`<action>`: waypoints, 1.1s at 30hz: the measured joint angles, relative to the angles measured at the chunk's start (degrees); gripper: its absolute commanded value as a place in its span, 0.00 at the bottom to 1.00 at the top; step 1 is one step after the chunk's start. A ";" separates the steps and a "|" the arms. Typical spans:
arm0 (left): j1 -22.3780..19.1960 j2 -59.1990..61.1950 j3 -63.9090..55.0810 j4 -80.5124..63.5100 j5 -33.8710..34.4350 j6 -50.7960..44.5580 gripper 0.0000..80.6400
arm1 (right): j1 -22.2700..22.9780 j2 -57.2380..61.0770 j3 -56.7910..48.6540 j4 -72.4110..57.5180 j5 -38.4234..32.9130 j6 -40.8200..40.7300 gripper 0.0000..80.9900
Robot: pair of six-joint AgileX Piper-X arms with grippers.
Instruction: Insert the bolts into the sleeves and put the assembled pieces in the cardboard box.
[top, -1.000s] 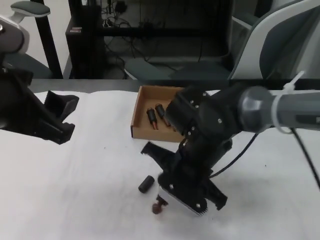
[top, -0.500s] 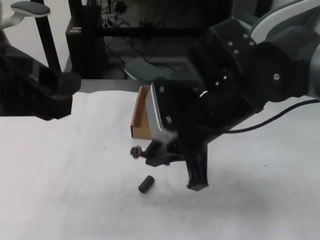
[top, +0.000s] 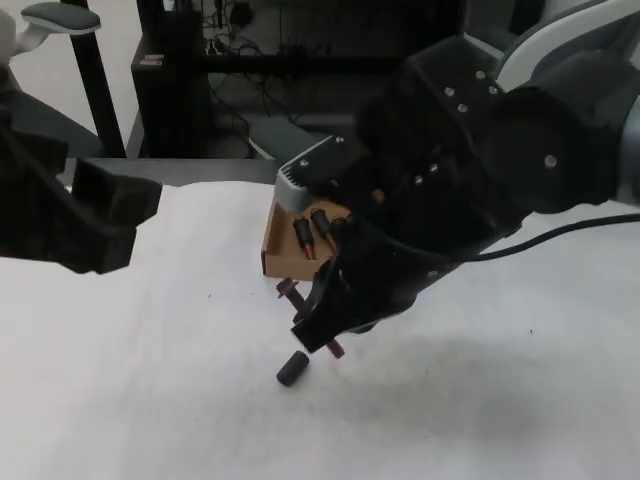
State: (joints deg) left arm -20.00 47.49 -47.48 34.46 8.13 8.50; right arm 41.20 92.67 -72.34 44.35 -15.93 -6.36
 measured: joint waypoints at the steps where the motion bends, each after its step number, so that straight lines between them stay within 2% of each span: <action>1: 0.00 0.38 0.00 0.19 0.18 0.37 0.87 | 0.98 -0.66 0.00 0.01 1.90 1.24 0.01; 7: 0.00 5.15 -0.08 1.11 0.43 0.75 0.87 | 4.69 -3.87 0.35 0.01 7.97 5.81 0.01; 15: -0.70 13.04 -0.29 1.71 1.42 2.64 0.87 | 5.96 -7.52 5.56 -0.52 11.74 11.30 0.01; 26: -6.26 25.57 -2.04 3.03 2.04 3.37 0.87 | 6.10 -16.71 13.63 -4.72 12.13 17.37 0.01; 33: -9.37 37.34 -10.40 4.65 2.21 3.44 0.87 | 6.10 -20.30 14.49 -4.88 12.13 18.30 0.01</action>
State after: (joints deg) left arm -29.37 84.83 -57.88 39.11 10.34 11.94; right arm 47.30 72.37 -57.86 39.47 -3.80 11.94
